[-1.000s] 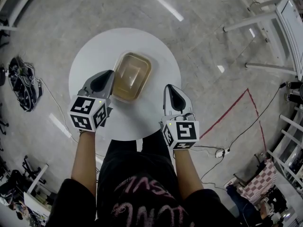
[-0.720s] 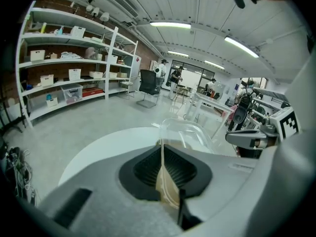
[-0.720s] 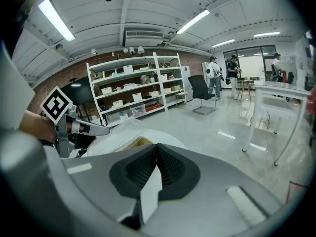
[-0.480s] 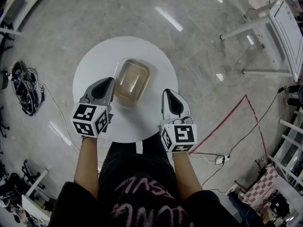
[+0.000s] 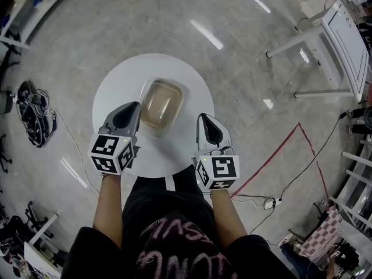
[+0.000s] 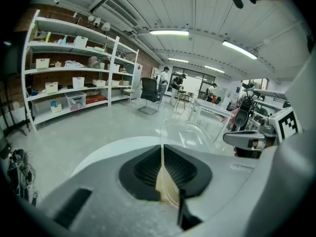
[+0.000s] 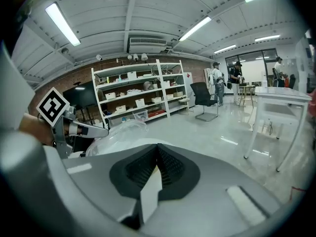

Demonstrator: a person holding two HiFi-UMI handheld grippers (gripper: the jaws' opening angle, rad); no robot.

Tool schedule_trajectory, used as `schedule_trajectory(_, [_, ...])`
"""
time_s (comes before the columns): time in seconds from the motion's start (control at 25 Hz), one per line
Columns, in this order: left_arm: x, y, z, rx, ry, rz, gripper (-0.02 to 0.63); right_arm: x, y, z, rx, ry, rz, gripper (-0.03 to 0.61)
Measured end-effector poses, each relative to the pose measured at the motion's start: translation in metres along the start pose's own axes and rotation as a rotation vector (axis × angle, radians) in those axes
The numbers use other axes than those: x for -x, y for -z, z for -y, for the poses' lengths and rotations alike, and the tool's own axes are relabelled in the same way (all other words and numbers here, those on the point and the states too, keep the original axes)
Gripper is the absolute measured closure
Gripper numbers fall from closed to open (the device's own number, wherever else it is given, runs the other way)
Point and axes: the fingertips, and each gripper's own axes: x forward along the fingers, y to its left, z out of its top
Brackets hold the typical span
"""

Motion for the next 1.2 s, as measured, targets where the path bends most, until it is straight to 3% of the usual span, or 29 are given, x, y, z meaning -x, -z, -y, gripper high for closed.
schedule_trajectory(1.2, [0.079, -0.065, 0.022, -0.041, -0.108, 0.198, 0.598, 0.045, -0.078, -0.014, 0.07, -0.071, 0.178, 0.569])
